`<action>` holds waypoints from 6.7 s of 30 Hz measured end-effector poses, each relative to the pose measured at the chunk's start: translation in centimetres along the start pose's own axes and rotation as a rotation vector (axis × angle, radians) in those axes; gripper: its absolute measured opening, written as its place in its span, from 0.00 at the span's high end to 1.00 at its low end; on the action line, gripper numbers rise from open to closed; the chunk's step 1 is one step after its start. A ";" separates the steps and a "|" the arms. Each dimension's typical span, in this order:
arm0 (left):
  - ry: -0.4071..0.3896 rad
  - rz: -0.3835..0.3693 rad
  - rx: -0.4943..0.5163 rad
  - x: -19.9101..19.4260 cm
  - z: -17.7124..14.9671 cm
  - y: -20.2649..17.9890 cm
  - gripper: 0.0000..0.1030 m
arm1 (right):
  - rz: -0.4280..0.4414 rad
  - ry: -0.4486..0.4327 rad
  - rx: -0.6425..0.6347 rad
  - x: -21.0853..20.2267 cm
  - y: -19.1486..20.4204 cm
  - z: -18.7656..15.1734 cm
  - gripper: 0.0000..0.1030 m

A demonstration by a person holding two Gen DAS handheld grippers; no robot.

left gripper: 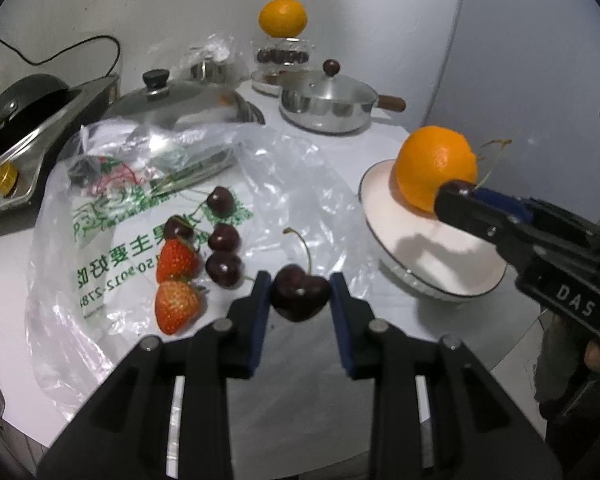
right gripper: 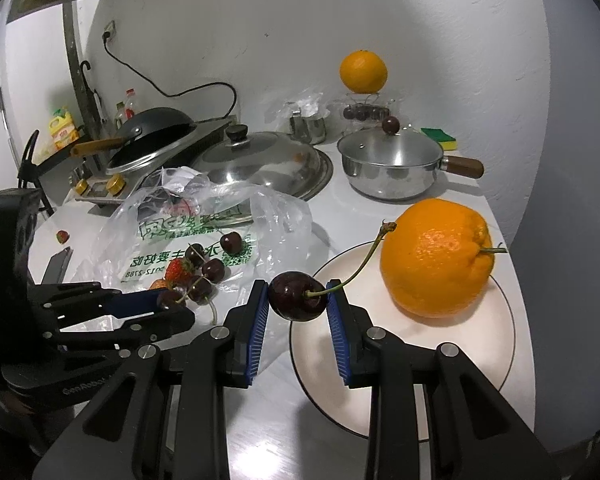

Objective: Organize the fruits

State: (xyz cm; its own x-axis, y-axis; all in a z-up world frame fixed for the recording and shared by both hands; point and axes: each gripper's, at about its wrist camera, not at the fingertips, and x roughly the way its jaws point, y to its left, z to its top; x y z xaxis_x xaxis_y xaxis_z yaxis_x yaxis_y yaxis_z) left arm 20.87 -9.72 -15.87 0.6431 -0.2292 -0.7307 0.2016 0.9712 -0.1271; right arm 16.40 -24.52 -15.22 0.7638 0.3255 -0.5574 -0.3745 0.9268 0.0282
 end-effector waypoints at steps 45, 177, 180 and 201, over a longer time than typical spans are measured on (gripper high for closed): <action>0.029 -0.044 0.125 5.5 3.2 -8.9 0.70 | -0.102 0.027 0.119 -0.4 -11.1 -2.9 0.69; -0.010 0.116 -0.066 2.1 -1.7 8.2 0.31 | -0.021 0.119 -0.099 6.4 6.4 0.7 0.53; -0.002 0.120 -0.062 2.6 -1.7 8.2 0.31 | -0.017 0.119 -0.098 6.6 6.2 0.7 0.53; 0.037 0.091 -0.025 3.9 -2.3 8.6 0.66 | 0.014 0.146 -0.113 7.9 7.3 0.5 0.54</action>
State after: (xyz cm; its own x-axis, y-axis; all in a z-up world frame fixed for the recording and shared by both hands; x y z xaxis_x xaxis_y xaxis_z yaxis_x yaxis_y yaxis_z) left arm 23.40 -2.10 -21.35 0.6303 -0.1379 -0.7640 0.1248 0.9893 -0.0756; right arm 19.99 -15.05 -19.02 0.6769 0.2999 -0.6723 -0.4472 0.8929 -0.0520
